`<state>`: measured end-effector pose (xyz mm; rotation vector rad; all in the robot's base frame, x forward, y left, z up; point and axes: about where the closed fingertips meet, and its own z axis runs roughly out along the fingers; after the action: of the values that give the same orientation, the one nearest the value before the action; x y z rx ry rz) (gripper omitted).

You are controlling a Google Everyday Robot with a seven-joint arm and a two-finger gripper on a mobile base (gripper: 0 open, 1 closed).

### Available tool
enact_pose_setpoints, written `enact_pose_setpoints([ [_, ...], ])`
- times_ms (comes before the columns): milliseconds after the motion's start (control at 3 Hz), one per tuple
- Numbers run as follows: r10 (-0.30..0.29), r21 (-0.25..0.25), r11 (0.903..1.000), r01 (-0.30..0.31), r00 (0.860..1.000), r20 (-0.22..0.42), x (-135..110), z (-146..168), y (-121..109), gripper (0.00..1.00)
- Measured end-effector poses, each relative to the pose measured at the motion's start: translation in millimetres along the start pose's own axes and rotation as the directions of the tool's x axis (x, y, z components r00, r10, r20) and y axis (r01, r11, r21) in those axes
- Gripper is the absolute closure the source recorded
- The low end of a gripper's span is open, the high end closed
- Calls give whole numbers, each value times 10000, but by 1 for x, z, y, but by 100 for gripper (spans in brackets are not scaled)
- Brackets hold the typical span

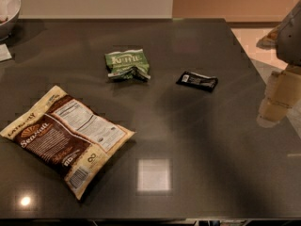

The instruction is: Move rxbar chocolate near green jalapeno chip bag

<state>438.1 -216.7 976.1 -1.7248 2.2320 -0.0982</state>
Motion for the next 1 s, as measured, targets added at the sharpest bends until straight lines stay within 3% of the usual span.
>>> enact_pose_setpoints([
  [667,0,2,10000,0,10000,1,0,0,0,0],
  [1000,-73,-258,9996,80,9996,276,-8,17,-26,0],
])
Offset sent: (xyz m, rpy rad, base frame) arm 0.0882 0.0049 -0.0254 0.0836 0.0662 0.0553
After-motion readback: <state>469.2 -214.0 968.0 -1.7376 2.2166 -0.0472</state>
